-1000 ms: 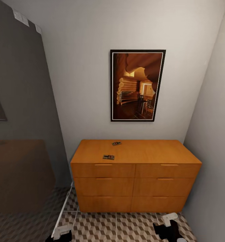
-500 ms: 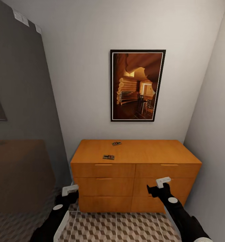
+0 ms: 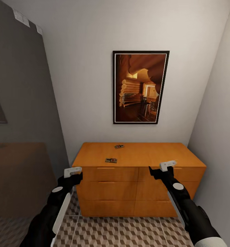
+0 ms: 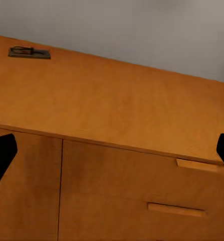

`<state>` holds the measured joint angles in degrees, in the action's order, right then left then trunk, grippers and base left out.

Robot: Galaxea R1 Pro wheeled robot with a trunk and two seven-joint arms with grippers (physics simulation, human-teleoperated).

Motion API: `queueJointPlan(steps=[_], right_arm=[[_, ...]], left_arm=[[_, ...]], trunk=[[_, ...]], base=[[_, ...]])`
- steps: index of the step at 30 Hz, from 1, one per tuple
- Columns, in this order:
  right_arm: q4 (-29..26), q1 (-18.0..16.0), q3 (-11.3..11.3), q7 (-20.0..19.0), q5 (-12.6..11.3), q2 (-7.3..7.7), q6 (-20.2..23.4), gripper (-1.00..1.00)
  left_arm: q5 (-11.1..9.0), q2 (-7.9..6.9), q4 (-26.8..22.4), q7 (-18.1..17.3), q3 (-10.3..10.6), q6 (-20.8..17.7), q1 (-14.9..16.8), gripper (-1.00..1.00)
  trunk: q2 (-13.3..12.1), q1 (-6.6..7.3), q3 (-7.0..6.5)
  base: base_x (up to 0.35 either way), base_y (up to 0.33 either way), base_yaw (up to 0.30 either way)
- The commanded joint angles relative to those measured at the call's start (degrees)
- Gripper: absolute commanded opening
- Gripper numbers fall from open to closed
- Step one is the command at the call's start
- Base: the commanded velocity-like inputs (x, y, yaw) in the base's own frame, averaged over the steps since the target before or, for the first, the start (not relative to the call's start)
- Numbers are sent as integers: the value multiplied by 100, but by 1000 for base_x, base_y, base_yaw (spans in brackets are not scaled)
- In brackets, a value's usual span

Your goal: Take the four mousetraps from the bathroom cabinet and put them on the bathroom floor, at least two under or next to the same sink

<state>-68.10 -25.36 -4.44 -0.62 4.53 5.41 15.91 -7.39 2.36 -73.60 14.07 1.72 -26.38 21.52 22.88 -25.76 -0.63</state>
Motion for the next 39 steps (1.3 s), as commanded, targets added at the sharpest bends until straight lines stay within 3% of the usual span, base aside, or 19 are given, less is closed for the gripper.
queueJointPlan(steps=[1,2,8,9,12,16,18,19,23,24,28,32,39], right_arm=[[-138,-5,11,-5,46,4,68,100],[-387,-16,61,-3,44,4,138,100],[-992,-109,208,-1,8,4,548,100],[-1104,-201,230,0,-51,4,721,100],[-1199,-385,248,-1,-215,4,941,100],[-1203,-876,263,8,-583,4,1312,100],[-1077,-1048,260,29,-644,0,1471,100],[-961,-1142,254,50,-665,-6,1553,100],[152,-1830,190,221,-716,-146,1824,100],[821,-2140,137,271,-703,-232,1854,100],[2003,-2615,27,325,-654,-351,1779,100],[2636,-2863,-45,328,-650,-408,1432,100],[2909,-2964,-81,312,-665,-435,1221,100]], left_arm=[[-59,20,-168,52,12,-107,1,100],[-57,68,-469,52,16,-273,8,100],[-48,266,-1198,52,20,-657,65,100],[-45,352,-1325,55,21,-729,127,100],[-24,495,-1426,58,21,-800,279,100],[95,735,-1472,65,22,-1067,655,100],[141,764,-1386,70,22,-1219,820,100],[158,764,-1291,72,22,-1305,913,100],[210,764,-161,71,22,-1609,1544,100],[207,764,530,69,22,-1621,1853,100],[190,764,1668,60,19,-1413,2348,100],[198,764,2237,61,17,-1153,2607,100],[202,764,2499,17,17,-1048,2720,100]], trunk=[[4,-3,3],[4,-3,3],[4,-3,3],[4,-3,3],[4,-3,3],[4,-3,3],[4,-3,3],[4,-3,3],[4,-3,3],[4,-3,3],[4,-3,3],[4,-3,3],[4,-3,3]], base=[[0,0,0],[0,0,0],[0,0,0],[0,0,0],[0,0,0],[0,0,0],[0,0,0],[0,0,0],[0,0,0],[0,0,0],[0,0,0],[0,0,0],[0,0,0]])
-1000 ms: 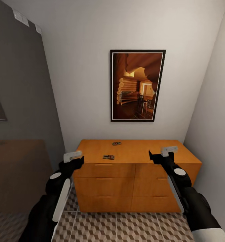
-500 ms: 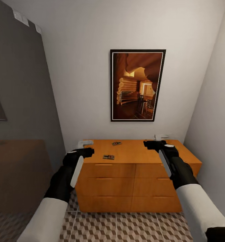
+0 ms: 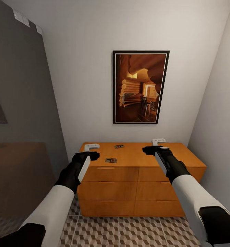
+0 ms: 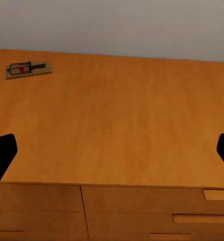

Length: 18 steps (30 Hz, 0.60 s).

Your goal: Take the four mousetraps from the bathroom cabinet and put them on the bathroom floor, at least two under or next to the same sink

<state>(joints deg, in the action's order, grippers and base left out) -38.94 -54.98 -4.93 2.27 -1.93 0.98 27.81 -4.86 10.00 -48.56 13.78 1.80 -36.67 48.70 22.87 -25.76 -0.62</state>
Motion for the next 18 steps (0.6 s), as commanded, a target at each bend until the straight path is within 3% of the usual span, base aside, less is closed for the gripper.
queueJointPlan(steps=[1,18], right_arm=[[3,-5,-34,21,-20,6,22,100],[52,-21,-120,7,2,10,-53,100]], left_arm=[[-51,0,13,40,8,-13,6,100],[-32,0,252,-445,-6,63,25,100]], trunk=[[5,-2,3],[5,-2,3]], base=[[0,0,0],[0,0,0]])
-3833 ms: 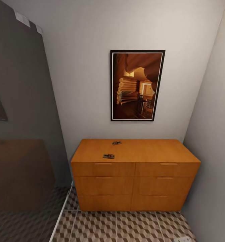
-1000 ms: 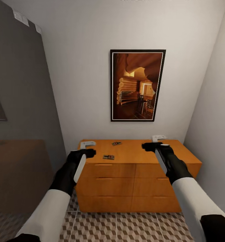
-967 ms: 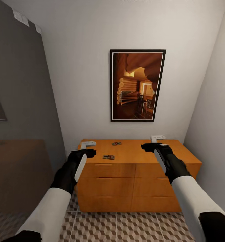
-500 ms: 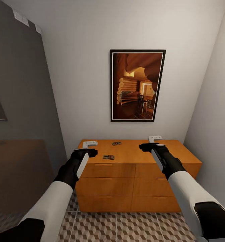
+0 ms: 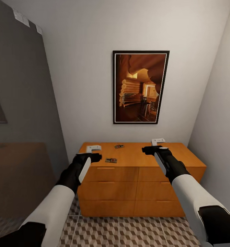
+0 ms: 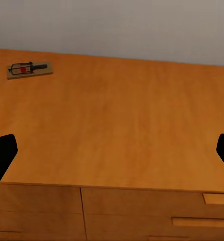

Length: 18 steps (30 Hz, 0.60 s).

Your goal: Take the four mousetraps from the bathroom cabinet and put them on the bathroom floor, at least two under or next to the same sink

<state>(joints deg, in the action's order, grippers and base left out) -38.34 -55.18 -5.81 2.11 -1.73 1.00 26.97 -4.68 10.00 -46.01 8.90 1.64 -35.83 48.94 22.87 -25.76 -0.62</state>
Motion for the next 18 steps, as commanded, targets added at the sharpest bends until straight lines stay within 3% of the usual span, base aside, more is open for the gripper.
queueJointPlan(steps=[1,12,18], right_arm=[[-8,-1,-38,21,-17,9,27,100],[10,-1,-54,18,-18,14,11,100],[29,-1,-52,17,14,14,8,100]], left_arm=[[-48,0,55,29,13,-13,1,100],[-42,0,905,-24,28,684,1,100],[-36,0,997,-21,29,786,1,100]], trunk=[[5,-2,3],[5,-2,3],[5,-2,3]], base=[[0,0,0],[0,0,0],[87,0,0]])
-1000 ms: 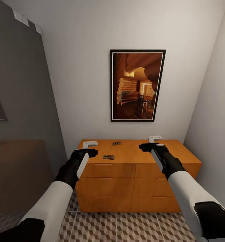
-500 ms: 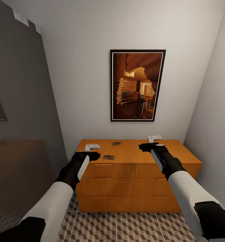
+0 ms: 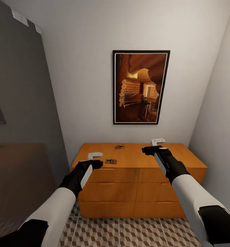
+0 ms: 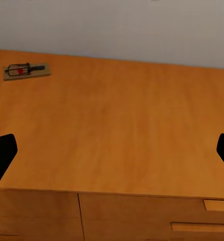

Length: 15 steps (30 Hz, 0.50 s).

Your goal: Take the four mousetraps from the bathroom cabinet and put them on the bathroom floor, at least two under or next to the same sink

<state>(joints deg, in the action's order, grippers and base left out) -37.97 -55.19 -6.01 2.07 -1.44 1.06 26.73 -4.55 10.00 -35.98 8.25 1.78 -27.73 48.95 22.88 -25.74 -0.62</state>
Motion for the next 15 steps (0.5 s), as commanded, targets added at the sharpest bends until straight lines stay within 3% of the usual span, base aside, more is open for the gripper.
queueJointPlan(steps=[1,15], right_arm=[[-5,-1,-32,22,19,8,31,100],[0,-1,-32,14,148,8,26,100]], left_arm=[[-47,0,6,45,15,-10,1,100],[-42,0,37,45,7,12,1,100]], trunk=[[4,-4,3],[4,-4,3]], base=[[226,-16,0],[289,-52,0]])
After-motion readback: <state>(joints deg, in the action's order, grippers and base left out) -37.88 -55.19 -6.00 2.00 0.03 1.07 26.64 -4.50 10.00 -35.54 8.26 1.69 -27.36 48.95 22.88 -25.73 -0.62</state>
